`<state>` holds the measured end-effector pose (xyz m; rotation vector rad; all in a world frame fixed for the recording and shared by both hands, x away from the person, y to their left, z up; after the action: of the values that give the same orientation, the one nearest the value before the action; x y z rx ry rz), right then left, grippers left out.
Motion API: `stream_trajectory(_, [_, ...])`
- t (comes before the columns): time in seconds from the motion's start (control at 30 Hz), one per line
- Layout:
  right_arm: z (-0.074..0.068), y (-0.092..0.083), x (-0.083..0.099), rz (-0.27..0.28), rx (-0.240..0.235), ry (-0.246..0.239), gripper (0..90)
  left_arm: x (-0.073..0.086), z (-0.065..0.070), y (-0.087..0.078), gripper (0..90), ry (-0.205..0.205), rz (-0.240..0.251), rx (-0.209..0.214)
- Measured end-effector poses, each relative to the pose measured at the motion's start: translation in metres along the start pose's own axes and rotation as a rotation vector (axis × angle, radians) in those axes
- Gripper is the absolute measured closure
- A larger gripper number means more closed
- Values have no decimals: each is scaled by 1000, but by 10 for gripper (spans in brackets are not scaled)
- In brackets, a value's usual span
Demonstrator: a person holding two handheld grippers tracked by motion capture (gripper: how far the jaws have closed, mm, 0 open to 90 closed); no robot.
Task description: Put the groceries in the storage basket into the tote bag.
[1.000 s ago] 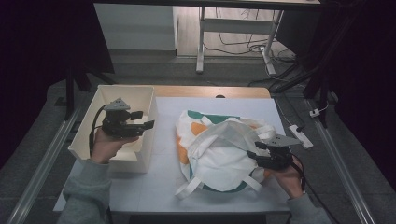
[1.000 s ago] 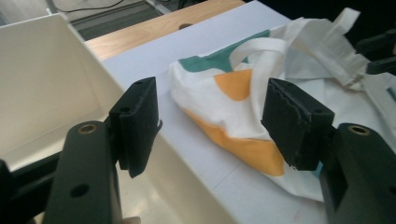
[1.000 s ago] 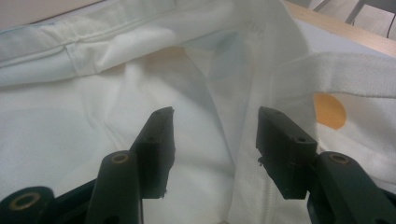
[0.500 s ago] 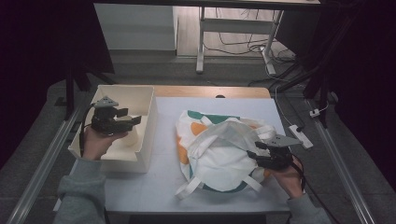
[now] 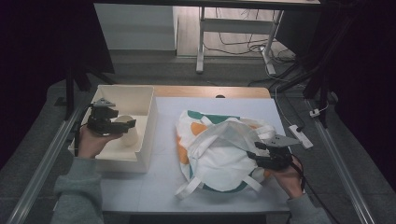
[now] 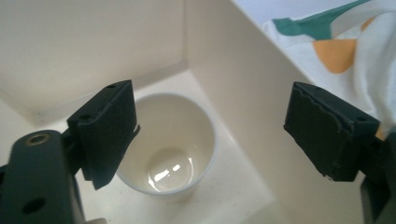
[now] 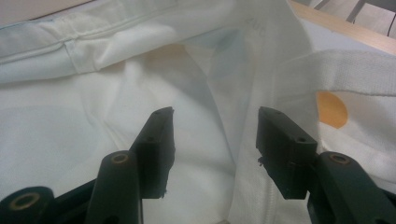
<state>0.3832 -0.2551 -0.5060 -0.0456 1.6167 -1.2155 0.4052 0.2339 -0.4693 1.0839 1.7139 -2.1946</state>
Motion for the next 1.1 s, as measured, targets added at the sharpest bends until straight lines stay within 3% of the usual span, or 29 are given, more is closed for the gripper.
stream_trajectory(0.43, [-1, 3, 1, -8, -3, -5, 465, 10, -15, 20, 56, -26, -82, -45])
stream_trajectory(0.67, [-1, 2, 1, -9, -2, -6, 466, 15, -21, 33, 35, -45, -130, -39])
stream_trajectory(0.97, [-2, 2, 1, -9, -2, -7, 465, 16, -24, 49, 41, -54, -176, -34])
stream_trajectory(1.1, [-2, 2, 1, -9, 0, -8, 465, 17, -23, 55, 94, -43, -194, -23])
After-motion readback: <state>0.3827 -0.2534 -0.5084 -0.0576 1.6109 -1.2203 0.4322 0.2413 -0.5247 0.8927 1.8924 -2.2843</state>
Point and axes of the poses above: each handheld gripper's, and its own axes: y roughly forward along the jaws, x roughly out of its underside, z roughly to its right, the point moved 7 cm from there along y, roughly forward along the jaws, and after that the axes turned 10 degrees about -z, right-handed, at the moved point
